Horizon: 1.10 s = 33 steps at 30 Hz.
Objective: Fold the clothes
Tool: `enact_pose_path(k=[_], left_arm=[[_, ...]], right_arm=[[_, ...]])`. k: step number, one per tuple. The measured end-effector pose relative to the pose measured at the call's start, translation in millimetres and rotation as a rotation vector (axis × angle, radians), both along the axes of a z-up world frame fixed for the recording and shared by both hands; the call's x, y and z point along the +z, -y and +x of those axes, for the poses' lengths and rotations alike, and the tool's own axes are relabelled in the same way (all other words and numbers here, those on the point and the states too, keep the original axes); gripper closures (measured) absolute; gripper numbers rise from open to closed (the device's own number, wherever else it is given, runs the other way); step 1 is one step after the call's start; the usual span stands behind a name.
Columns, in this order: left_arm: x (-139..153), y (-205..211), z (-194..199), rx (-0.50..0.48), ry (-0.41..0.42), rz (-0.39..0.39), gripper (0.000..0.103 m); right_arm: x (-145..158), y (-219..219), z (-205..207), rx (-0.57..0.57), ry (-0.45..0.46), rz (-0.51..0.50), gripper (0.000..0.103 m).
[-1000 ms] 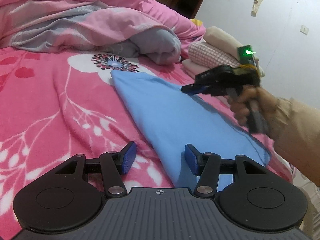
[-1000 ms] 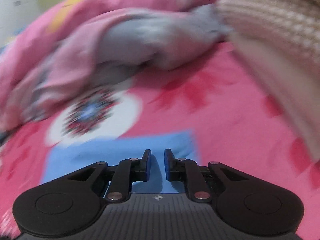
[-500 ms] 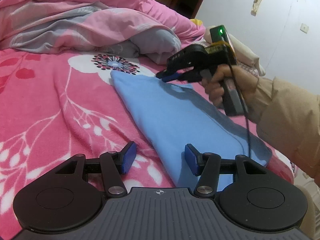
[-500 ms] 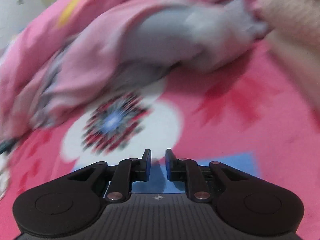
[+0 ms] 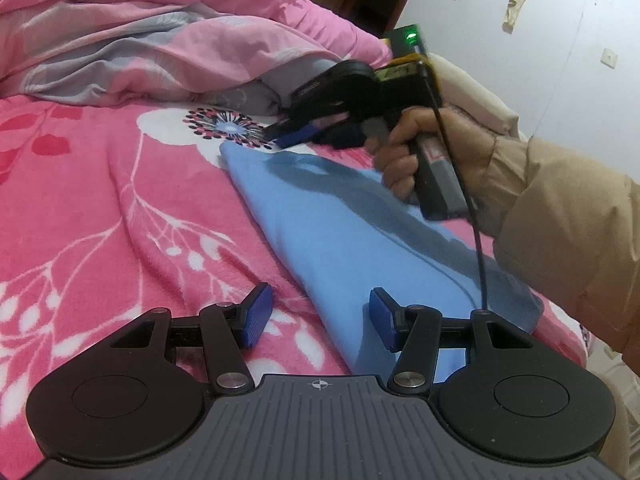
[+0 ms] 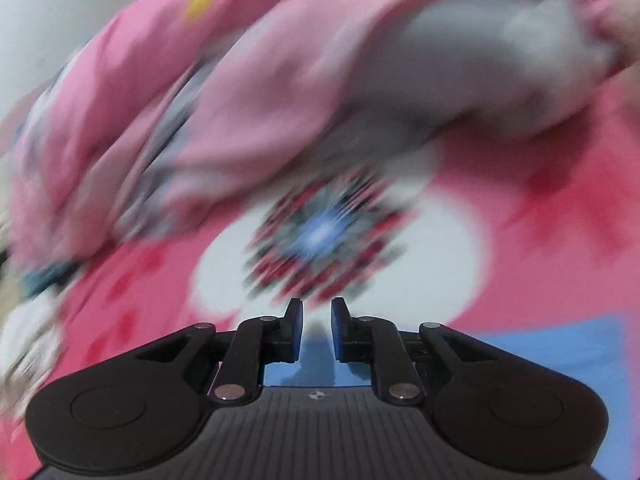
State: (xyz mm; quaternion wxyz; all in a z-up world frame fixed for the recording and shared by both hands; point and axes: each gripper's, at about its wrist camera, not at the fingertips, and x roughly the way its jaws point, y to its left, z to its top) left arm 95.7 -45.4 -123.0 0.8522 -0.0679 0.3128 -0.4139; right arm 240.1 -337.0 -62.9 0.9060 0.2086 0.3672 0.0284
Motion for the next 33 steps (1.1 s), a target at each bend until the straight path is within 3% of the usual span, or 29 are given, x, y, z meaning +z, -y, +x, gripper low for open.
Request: enact_pose_path(k=[6,10,12,14,17,21,24,26,27,29,31,33], left_arm=[[-0.1,0.6,-0.2,0.000,0.000,0.001,0.049],[-0.3,1.0,-0.3,0.001,0.001,0.002,0.049],[-0.5,0.8,-0.4,0.001,0.001,0.001,0.049],[-0.8,0.6,-0.1,0.001,-0.002,-0.002,0.049],[-0.8,1.2,0.3,0.001,-0.001,0.001,0.049],[-0.6,2.4,-1.1,0.003,0.005,0.008,0.049],[-0.2,3.8,-2.1,0.004,0.012,0.017,0.049],[0.0,4.2,-2.7,0.005,0.015,0.021,0.049],[0.0,4.3,-2.8,0.005,0.016,0.023,0.049],[0.1,4.6,-3.2,0.004,0.018,0.027,0.048],[0.2,4.8,-3.5,0.005,0.021,0.030,0.048],[0.3,5.3,-3.1,0.004,0.021,0.033,0.048]], right_arm=[[28.1,48.4,-81.6,0.031,0.054,0.112,0.086],[-1.6,85.1,-133.7,0.004,-0.033,0.245,0.086],[-25.2,114.9,-153.7,-0.086,-0.071,0.355,0.091],[-37.6,146.5,-178.4,-0.216,-0.044,0.467,0.089],[-24.2,165.6,-213.6,-0.355,0.012,0.413,0.088],[1.6,140.4,-235.8,-0.220,0.106,0.402,0.087],[9.4,99.7,-235.1,-0.017,0.097,0.347,0.087],[3.4,79.9,-233.4,0.074,0.041,0.308,0.087],[-3.7,78.6,-235.0,0.087,0.002,0.276,0.088],[-18.7,85.8,-248.4,0.075,-0.048,0.235,0.103],[-16.4,100.6,-268.9,0.008,-0.058,0.284,0.102],[-3.6,100.7,-280.3,-0.012,-0.050,0.244,0.100]])
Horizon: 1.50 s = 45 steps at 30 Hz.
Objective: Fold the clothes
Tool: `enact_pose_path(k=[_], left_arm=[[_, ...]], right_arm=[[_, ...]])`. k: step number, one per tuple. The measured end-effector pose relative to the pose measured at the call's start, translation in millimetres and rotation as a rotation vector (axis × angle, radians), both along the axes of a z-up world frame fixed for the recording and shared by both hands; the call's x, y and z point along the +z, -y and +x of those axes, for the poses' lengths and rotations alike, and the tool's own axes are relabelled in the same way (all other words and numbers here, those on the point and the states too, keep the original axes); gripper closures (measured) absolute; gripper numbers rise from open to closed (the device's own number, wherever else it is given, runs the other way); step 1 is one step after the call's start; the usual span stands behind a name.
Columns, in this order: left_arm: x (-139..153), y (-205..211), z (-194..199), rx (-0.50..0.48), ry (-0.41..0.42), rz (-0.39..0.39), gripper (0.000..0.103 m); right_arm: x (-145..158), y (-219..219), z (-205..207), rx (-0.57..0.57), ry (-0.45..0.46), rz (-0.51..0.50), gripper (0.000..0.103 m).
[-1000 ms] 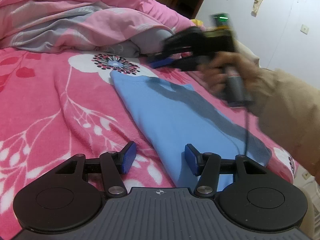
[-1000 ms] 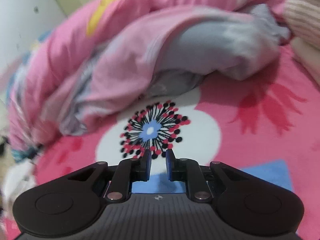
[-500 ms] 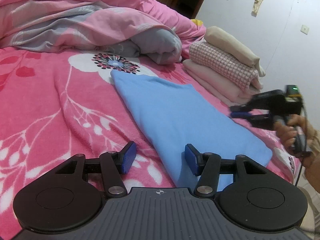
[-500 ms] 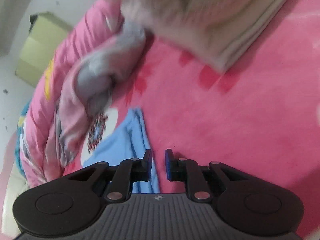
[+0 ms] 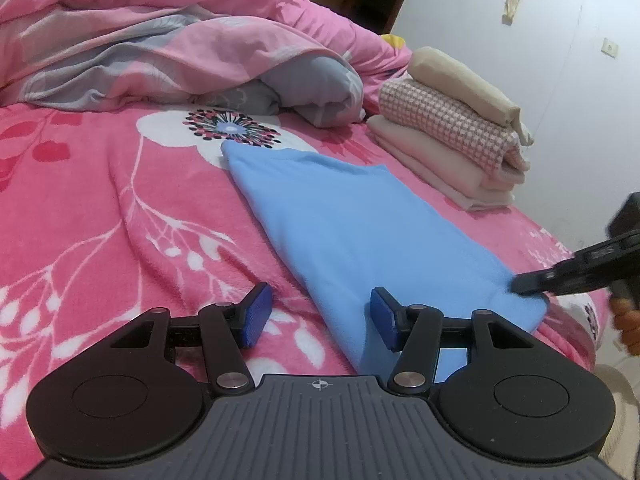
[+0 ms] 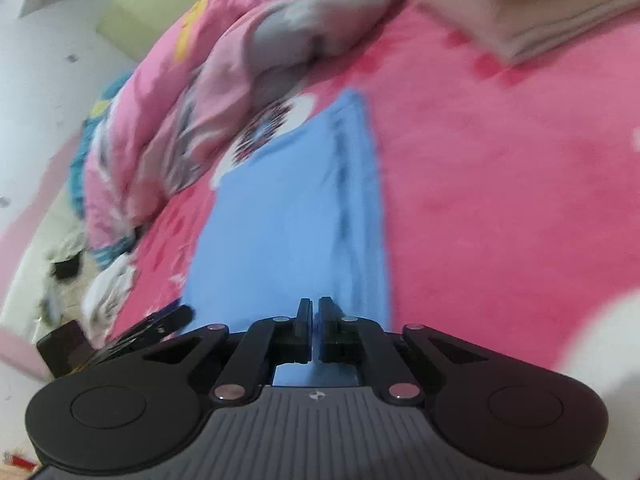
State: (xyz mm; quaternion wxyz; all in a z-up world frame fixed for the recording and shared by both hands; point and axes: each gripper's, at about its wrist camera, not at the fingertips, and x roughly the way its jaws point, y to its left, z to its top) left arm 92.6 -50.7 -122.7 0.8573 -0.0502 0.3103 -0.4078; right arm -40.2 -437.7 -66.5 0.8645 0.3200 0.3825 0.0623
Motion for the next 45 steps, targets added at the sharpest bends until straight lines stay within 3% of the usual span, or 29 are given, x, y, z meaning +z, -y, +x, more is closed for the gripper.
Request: enact_pose_path(k=[2,5,8,12,17,22,25,28,32,37,42,45], left_arm=[[0.2,0.5,-0.4,0.000,0.003,0.005,0.048],[0.6,1.6,-2.0,0.001,0.012,0.015,0.048],[1.1,2.4,-2.6,0.003,0.017,0.023,0.048],[1.0,1.0,-2.3,0.002,0.014,0.016,0.048],[0.0,-0.5,-0.4,0.000,0.004,0.003,0.047],[0.3,1.1,-1.0,0.001,0.009,0.012,0.047],[0.0,1.2,-1.1,0.001,0.009,0.013,0.047],[-0.3,-0.2,-0.2,0.000,0.004,0.004,0.047],[-0.6,-2.1,0.9,-0.002,-0.004,-0.009,0.047],[0.0,-1.0,0.1,-0.001,0.000,-0.003,0.047],[0.3,-1.1,0.1,-0.001,0.000,-0.002,0.047],[0.2,-2.1,0.8,-0.002,-0.005,-0.009,0.047]], right_arm=[[12.5,-7.1,-4.9,0.017,0.023,-0.047,0.098],[15.2,-35.4,16.2,0.125,0.088,0.003,0.098],[0.9,-58.9,42.2,0.198,0.088,0.008,0.098],[-26.1,-41.3,33.0,0.188,0.023,0.093,0.103],[-11.7,-26.8,1.5,0.154,0.005,0.056,0.099],[-2.4,-56.2,38.0,0.251,0.092,0.103,0.098],[-24.6,-69.9,56.4,0.283,0.036,0.116,0.100],[-39.0,-59.4,36.3,0.264,0.022,0.189,0.101],[-30.4,-54.1,6.3,0.265,-0.003,0.143,0.099],[-1.8,-59.3,25.0,0.291,0.117,0.157,0.098],[-32.7,-92.0,48.7,0.342,0.021,0.164,0.098],[-37.7,-100.3,29.6,0.358,0.022,0.181,0.098]])
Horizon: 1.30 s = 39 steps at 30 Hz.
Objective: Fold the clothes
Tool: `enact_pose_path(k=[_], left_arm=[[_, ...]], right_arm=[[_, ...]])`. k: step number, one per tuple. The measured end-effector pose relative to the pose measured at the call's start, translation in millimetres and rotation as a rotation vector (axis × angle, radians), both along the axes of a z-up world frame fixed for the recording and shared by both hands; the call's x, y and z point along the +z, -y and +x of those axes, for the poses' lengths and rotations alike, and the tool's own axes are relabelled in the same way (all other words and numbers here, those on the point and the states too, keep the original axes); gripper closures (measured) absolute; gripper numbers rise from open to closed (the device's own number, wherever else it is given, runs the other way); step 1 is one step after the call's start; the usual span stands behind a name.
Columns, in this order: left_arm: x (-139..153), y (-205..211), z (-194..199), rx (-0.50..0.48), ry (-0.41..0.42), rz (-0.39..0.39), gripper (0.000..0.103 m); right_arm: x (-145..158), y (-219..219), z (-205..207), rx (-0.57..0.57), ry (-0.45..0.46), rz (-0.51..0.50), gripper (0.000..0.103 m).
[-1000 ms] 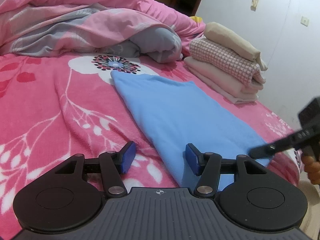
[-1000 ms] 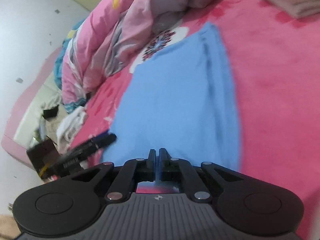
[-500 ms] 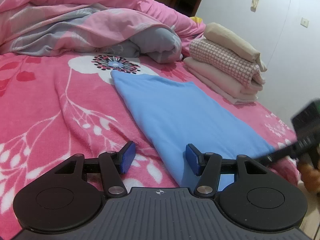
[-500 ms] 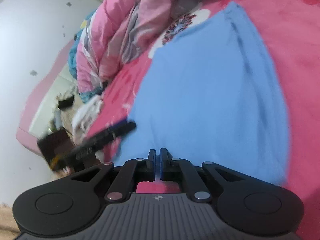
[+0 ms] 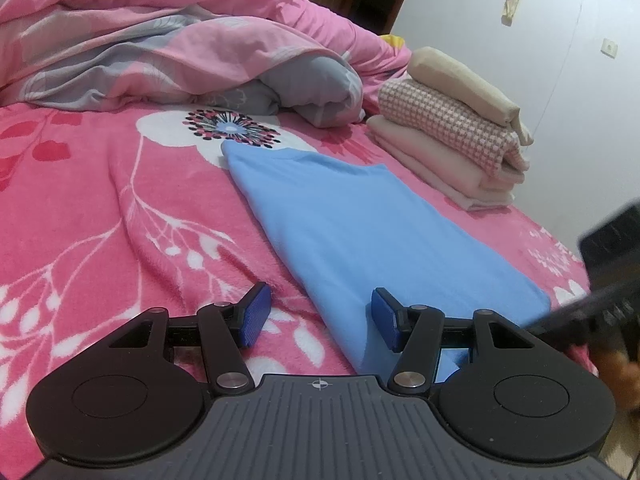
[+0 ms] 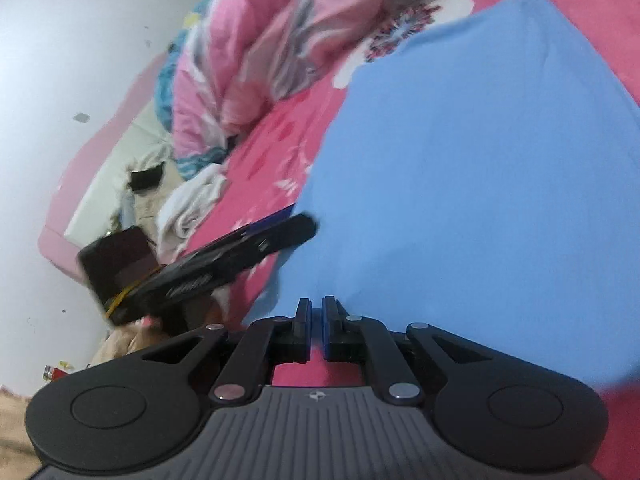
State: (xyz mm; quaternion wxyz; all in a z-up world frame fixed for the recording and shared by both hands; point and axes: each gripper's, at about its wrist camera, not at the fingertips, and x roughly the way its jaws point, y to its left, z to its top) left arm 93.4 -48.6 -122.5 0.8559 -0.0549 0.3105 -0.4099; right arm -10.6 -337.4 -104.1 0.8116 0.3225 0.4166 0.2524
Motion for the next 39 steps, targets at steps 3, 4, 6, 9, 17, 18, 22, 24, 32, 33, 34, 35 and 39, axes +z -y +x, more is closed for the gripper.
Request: enact_pose_path(k=[3,4,6,9,17,18,22,24,32,33,34,35,39], left_arm=[[-0.3,-0.8,0.9,-0.001,-0.006,-0.009,0.047],[-0.5,-1.0,1.0,-0.001,-0.007,-0.010,0.047],[-0.6,-0.5,0.7,-0.001,-0.005,-0.008,0.047],[0.3,-1.4,0.8,0.003,-0.010,-0.009,0.047],[2.8,-14.5,2.1,0.036,-0.059,-0.037,0.047],[2.8,-14.9,2.4,0.036,-0.061,-0.040,0.047],[4.1,-18.2,4.3,0.046,-0.084,-0.059,0.047],[6.2,-22.8,4.1,0.063,-0.100,-0.071,0.047],[24.9,-52.0,-6.7,0.167,-0.092,-0.070,0.043],[27.4,-53.9,-8.5,0.169,-0.087,-0.069,0.043],[29.8,-55.4,-10.5,0.169,-0.082,-0.070,0.043],[32.0,-55.0,-12.6,0.164,-0.078,-0.071,0.043],[38.3,-39.2,-26.4,0.104,-0.040,-0.044,0.041]], right_arm=[[5.3,-2.1,-16.5,0.028,-0.024,-0.012,0.098],[8.8,-2.3,-18.8,0.031,-0.020,-0.015,0.098],[18.4,-0.7,-17.1,0.015,0.011,-0.004,0.098],[30.3,-1.0,2.0,-0.041,0.069,-0.015,0.098],[11.1,-34.9,13.3,0.067,0.014,-0.091,0.098],[11.0,-37.5,7.6,0.096,0.005,-0.085,0.097],[29.1,-31.0,2.6,0.087,0.040,-0.088,0.097],[35.2,-21.7,13.2,0.022,0.071,-0.084,0.097],[11.4,-56.1,37.3,0.070,0.054,-0.096,0.097],[10.5,-61.6,29.4,0.095,0.059,-0.095,0.097],[10.0,-64.0,19.8,0.116,0.058,-0.087,0.097],[9.5,-66.4,10.2,0.136,0.057,-0.079,0.097],[11.4,-59.1,-19.9,0.155,0.041,-0.060,0.097]])
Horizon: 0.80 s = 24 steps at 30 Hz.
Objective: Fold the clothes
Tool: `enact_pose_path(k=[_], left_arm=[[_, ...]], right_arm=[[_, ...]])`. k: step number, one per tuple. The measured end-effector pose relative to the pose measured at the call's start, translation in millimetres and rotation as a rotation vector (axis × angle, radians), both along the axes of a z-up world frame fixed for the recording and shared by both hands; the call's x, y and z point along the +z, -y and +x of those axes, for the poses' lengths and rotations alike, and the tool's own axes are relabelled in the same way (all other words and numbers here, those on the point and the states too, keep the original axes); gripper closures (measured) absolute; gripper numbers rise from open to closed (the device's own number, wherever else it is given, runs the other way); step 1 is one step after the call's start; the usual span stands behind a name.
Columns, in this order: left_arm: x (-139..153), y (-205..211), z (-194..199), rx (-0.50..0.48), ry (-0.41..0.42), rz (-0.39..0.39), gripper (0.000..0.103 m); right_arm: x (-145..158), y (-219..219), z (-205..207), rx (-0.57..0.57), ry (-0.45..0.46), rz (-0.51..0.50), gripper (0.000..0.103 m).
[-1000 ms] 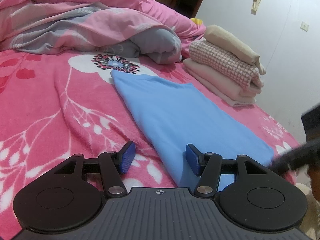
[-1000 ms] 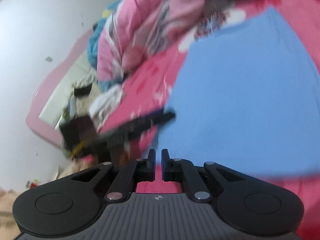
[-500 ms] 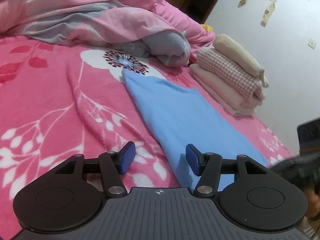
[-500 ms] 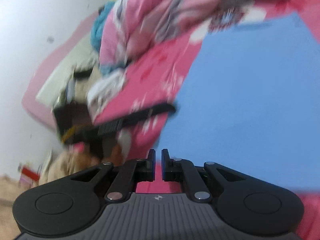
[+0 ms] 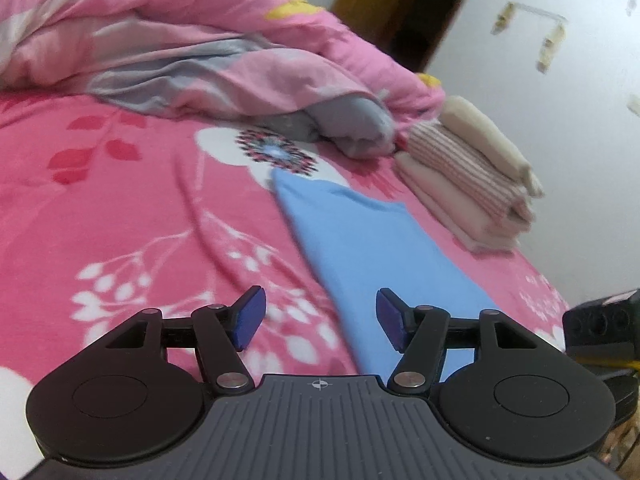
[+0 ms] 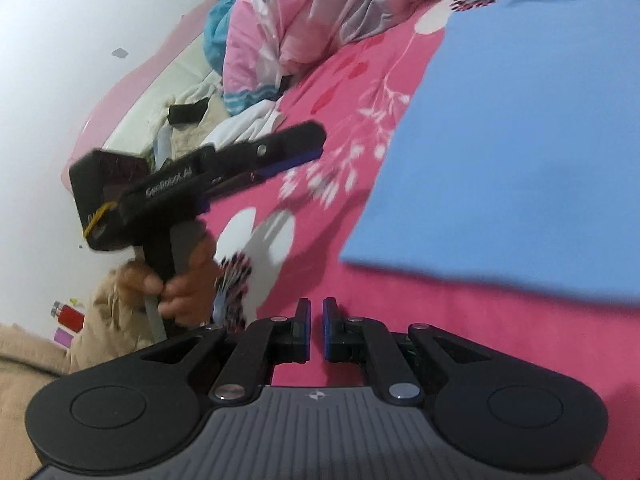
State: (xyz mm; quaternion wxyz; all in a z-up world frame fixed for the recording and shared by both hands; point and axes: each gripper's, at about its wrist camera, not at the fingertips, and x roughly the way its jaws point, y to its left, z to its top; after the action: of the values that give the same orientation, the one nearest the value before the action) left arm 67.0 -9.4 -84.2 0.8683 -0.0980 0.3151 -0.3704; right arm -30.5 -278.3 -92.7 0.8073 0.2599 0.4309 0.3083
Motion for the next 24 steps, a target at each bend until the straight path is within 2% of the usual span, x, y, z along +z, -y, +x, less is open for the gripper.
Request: enact_pose_path(k=[2,6,10,11,17,19,22,24], left_arm=[[0.6,12.4,-10.7,-0.042,0.036,0.036,0.040],[-6.1,34.9,-31.3,-0.098,0.099,0.135,0.039],[-20.3,42.2,-38.0,-0.103,0.065,0.180,0.039],[-23.2,41.5,-39.1,-0.099,0.061,0.184,0.039],[-28.5,36.6,-43.5,-0.099,0.080,0.170,0.039],[-29.7,35.7,-43.9,-0.098,0.081,0.162,0.039],[-29.4,35.9,-45.2,-0.093,0.083,0.158,0.038],[-29.7,36.3,-45.6,-0.092,0.085,0.158,0.038]], right_arm=[[10.4,17.2,-5.9,-0.059,0.037,0.011,0.097],[25.7,64.0,-9.2,-0.273,0.113,0.028,0.097],[9.7,98.1,-16.6,-0.464,0.060,0.014,0.097],[3.6,108.2,-22.8,-0.517,0.046,0.040,0.097],[-29.0,180.2,-86.2,-0.895,-0.006,0.349,0.098],[-29.4,192.8,-103.9,-0.990,-0.003,0.367,0.098],[-19.2,197.2,-113.4,-1.051,0.028,0.360,0.096],[-10.7,189.4,-105.9,-1.027,0.058,0.374,0.096]])
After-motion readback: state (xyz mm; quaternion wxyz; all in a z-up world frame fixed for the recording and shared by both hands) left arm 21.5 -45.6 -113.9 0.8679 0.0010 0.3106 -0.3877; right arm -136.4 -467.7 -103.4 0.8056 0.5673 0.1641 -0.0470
